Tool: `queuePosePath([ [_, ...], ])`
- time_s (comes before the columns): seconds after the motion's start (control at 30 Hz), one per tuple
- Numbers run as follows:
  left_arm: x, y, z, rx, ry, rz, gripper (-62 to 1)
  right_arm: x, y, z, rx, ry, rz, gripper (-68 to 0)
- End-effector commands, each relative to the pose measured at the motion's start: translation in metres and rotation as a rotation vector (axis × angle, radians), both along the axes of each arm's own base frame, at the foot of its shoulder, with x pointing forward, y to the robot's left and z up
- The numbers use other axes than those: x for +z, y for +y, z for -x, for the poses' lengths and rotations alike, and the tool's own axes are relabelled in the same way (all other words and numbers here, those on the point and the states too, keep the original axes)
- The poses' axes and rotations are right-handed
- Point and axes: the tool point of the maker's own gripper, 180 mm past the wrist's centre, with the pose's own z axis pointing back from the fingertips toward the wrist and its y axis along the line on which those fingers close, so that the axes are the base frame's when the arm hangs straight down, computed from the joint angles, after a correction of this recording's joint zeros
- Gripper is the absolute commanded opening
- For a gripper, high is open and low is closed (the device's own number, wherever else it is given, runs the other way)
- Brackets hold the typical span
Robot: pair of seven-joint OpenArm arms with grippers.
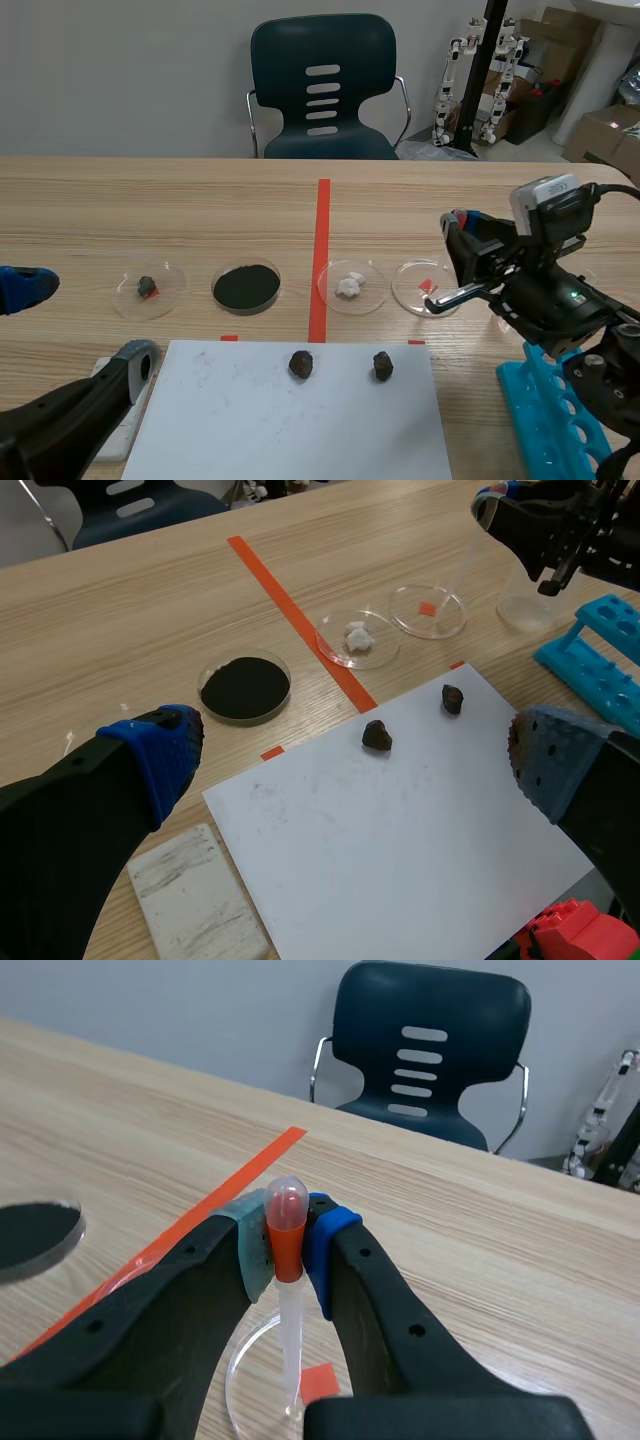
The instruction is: Draw acid from the petri dish
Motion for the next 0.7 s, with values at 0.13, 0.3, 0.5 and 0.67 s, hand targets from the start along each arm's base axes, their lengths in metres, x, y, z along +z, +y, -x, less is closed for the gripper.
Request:
queuePosePath([
  [0.13,0.005,-0.002,0.0,0.002,-0.011,0.025,1.4,0.02,-0.002,-0.01,0.003,-0.026,0.026,-60.9],
  [0.3,0.005,-0.002,0.0,0.002,-0.011,0.025,1.4,0.031,0.001,-0.014,0.019,-0.019,0.075,-60.9],
  [0.5,0.005,-0.002,0.0,0.002,-0.011,0.026,1.4,0.049,0.005,0.0,0.049,-0.059,0.106,-60.9],
  [0.67,0.005,-0.002,0.0,0.002,-0.011,0.025,1.4,0.075,0.011,0.026,0.108,-0.102,0.102,-60.9],
])
